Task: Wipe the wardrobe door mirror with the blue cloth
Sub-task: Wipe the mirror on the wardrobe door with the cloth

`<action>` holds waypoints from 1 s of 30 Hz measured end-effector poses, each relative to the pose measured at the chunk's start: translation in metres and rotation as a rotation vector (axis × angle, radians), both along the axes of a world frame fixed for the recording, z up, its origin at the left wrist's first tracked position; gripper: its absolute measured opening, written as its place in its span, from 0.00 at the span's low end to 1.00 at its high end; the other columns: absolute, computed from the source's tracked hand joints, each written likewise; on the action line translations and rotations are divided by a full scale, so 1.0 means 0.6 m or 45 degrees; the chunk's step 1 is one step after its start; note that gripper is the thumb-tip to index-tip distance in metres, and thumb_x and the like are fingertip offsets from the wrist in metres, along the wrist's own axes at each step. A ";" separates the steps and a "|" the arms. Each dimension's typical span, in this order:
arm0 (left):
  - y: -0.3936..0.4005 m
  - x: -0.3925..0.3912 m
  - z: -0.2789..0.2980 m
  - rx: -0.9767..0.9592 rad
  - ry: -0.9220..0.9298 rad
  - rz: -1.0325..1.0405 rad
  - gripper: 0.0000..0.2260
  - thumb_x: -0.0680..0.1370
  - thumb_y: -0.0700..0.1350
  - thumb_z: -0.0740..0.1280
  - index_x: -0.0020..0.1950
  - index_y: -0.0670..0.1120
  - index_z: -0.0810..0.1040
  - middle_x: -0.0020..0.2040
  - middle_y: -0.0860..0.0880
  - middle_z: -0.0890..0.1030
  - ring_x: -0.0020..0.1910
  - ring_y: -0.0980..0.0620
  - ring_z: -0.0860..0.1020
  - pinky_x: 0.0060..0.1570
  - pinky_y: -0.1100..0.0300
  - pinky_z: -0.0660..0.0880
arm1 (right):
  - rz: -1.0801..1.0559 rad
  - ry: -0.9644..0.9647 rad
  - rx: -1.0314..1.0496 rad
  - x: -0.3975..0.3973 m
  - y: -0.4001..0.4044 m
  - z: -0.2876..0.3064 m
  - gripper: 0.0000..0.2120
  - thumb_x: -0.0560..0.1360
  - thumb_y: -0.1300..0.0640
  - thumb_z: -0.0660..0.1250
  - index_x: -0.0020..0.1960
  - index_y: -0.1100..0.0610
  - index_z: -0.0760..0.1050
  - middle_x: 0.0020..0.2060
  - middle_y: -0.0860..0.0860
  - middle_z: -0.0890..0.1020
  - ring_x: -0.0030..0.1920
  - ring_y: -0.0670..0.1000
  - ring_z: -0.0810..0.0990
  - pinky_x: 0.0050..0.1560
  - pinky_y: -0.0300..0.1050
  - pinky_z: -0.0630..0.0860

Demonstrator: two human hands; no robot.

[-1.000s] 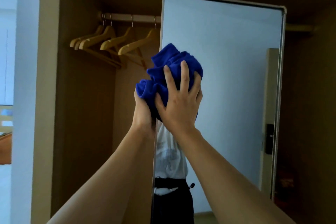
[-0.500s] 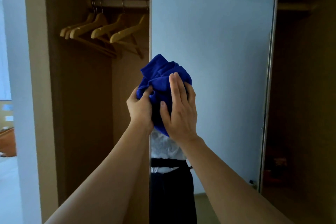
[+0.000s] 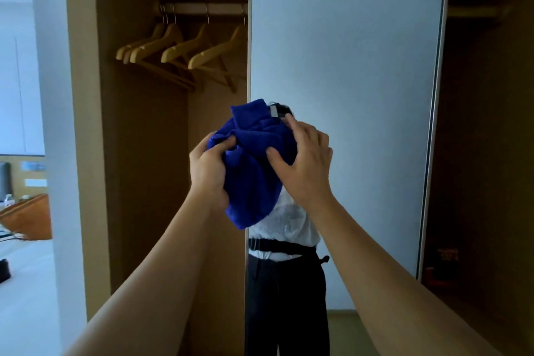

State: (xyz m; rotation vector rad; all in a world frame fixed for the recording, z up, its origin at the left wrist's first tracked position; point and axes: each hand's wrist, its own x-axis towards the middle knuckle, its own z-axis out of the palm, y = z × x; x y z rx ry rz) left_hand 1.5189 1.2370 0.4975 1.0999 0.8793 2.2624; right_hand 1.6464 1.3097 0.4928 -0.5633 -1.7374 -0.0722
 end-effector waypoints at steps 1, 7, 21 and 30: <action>-0.008 -0.004 -0.002 -0.025 -0.003 -0.084 0.08 0.73 0.43 0.68 0.38 0.54 0.83 0.43 0.48 0.85 0.43 0.48 0.83 0.43 0.51 0.79 | 0.116 0.019 -0.065 0.002 -0.006 -0.003 0.33 0.71 0.41 0.61 0.73 0.51 0.62 0.67 0.50 0.69 0.65 0.50 0.64 0.61 0.41 0.59; -0.038 0.010 -0.026 -0.094 -0.069 -0.513 0.08 0.76 0.44 0.64 0.43 0.47 0.83 0.42 0.44 0.85 0.39 0.46 0.84 0.32 0.55 0.79 | 0.901 0.293 -0.847 0.028 -0.041 -0.016 0.34 0.68 0.35 0.68 0.67 0.50 0.66 0.60 0.46 0.75 0.60 0.43 0.76 0.58 0.40 0.75; -0.067 0.035 -0.186 -0.568 0.329 -1.076 0.22 0.69 0.35 0.68 0.61 0.49 0.79 0.59 0.45 0.80 0.57 0.44 0.79 0.46 0.54 0.79 | 0.504 0.473 -1.041 0.103 -0.058 -0.035 0.19 0.70 0.40 0.71 0.33 0.55 0.76 0.33 0.50 0.81 0.36 0.49 0.79 0.36 0.41 0.75; -0.046 0.121 -0.237 -0.621 0.240 -1.024 0.10 0.71 0.46 0.70 0.51 0.48 0.84 0.52 0.47 0.84 0.52 0.50 0.82 0.45 0.59 0.78 | 0.782 0.466 -1.657 0.144 -0.041 -0.158 0.28 0.72 0.33 0.63 0.60 0.53 0.77 0.51 0.57 0.83 0.50 0.55 0.83 0.52 0.49 0.80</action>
